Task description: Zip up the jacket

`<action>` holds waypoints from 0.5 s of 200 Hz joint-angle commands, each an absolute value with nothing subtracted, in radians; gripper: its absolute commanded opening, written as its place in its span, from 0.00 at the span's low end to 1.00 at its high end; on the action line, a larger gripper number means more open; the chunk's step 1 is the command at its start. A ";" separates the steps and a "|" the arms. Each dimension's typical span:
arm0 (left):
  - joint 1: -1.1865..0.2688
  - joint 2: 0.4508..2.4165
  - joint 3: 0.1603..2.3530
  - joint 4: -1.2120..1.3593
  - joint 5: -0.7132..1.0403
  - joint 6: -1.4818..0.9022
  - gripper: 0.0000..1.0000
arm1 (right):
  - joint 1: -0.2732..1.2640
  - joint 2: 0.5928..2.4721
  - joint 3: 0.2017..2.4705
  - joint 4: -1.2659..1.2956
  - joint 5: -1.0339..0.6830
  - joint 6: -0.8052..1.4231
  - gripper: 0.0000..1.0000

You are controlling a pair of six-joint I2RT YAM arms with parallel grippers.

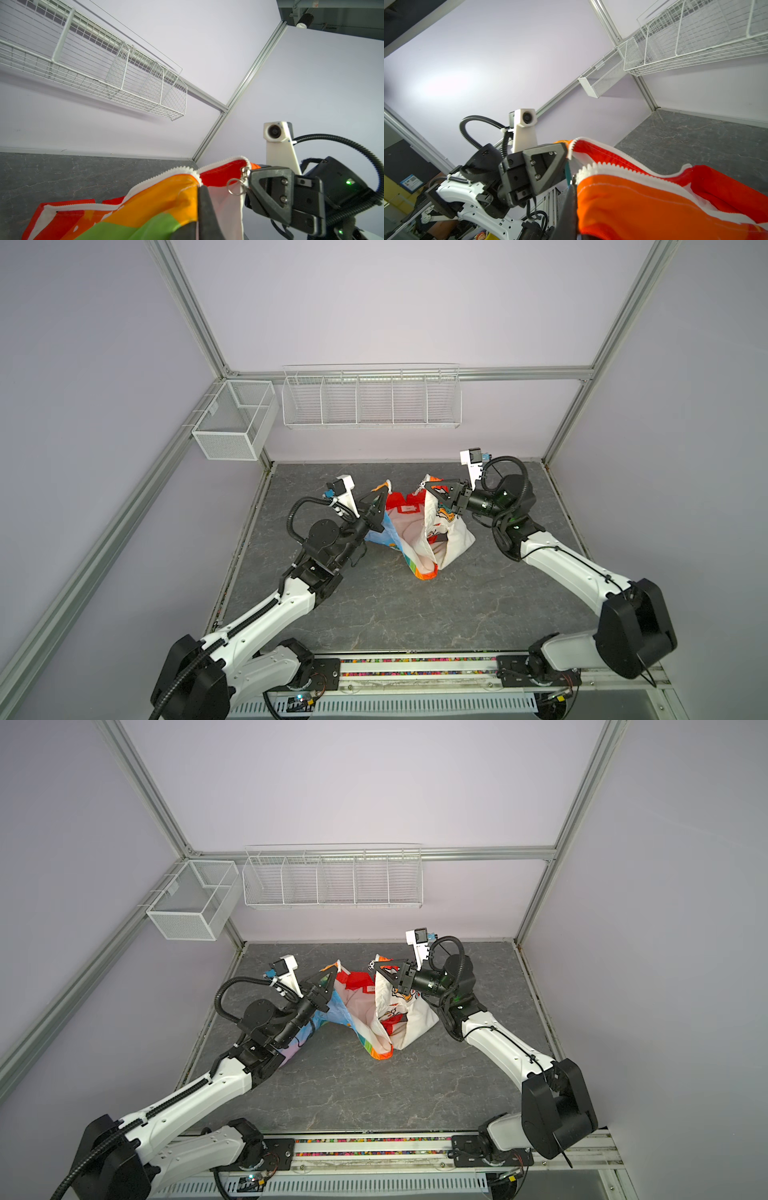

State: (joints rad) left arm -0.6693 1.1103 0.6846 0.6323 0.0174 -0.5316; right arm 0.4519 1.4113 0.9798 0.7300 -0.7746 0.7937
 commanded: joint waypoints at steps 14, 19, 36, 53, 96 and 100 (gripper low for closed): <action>-0.663 1.193 0.740 0.700 0.081 -0.541 0.00 | 0.452 1.450 1.015 0.859 -0.858 0.871 0.06; -0.663 1.205 0.745 0.707 0.089 -0.545 0.00 | 0.453 1.455 1.019 0.866 -0.863 0.879 0.06; -0.663 1.245 0.767 0.726 0.130 -0.568 0.00 | 0.456 1.473 1.028 0.892 -0.873 0.905 0.06; -0.663 1.282 0.780 0.760 0.180 -0.585 0.00 | 0.458 1.485 1.036 0.905 -0.877 0.919 0.06; -0.663 1.314 0.792 0.809 0.265 -0.615 0.00 | 0.464 1.494 1.037 0.908 -0.872 0.925 0.06; -0.663 1.315 0.794 0.810 0.274 -0.616 0.00 | 0.463 1.494 1.037 0.908 -0.871 0.925 0.06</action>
State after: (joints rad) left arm -0.6674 1.3087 0.7490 0.7406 0.1890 -0.5953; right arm 0.4561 1.4872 1.0107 0.8410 -0.8566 0.9020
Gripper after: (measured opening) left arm 0.047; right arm 0.066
